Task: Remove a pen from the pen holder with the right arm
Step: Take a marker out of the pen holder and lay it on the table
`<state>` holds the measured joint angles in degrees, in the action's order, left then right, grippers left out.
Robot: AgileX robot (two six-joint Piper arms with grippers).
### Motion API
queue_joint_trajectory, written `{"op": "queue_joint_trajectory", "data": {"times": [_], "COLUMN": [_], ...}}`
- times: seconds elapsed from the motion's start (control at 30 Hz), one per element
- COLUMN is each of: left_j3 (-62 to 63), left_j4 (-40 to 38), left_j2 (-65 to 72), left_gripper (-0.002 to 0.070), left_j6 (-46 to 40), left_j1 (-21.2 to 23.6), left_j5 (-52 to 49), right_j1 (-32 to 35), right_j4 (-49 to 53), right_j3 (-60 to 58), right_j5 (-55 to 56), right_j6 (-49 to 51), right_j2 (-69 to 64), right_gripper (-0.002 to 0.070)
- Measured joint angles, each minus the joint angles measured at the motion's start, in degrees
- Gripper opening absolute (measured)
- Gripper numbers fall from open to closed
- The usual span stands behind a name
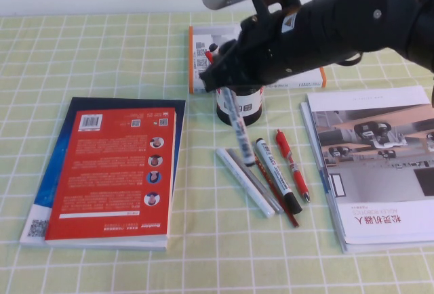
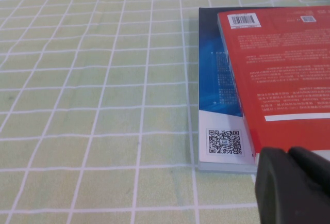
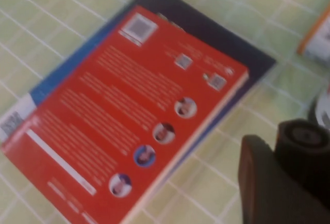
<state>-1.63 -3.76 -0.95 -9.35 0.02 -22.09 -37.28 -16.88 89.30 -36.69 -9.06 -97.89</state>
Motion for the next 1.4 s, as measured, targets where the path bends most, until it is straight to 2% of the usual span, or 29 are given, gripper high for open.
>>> {"op": "queue_joint_trajectory", "data": {"times": [0.27,0.43,0.73,1.1,1.4], "left_j3": [0.0,0.0,0.0,0.0,0.0], "left_j4": [0.0,0.0,0.0,0.0,0.0], "left_j2": [0.0,0.0,0.0,0.0,0.0], "left_gripper": [-0.0005,-0.0005,-0.0005,-0.0005,-0.0005], "left_j6": [0.0,0.0,0.0,0.0,0.0], "left_j1": [0.0,0.0,0.0,0.0,0.0], "left_j5": [0.0,0.0,0.0,0.0,0.0], "right_j1": [0.0,0.0,-0.3,-3.2,-3.2], "right_j4": [13.9,18.0,16.9,15.2,13.3], "right_j3": [0.0,0.0,1.1,16.8,23.8], "right_j5": [-8.7,-13.8,-18.6,-25.9,-25.7], "right_j6": [15.0,19.2,21.9,22.1,21.4], "right_j2": [0.0,-0.3,-5.1,-19.6,-27.9], "right_gripper": [0.0097,0.0097,0.0097,0.0097,0.0097]}}
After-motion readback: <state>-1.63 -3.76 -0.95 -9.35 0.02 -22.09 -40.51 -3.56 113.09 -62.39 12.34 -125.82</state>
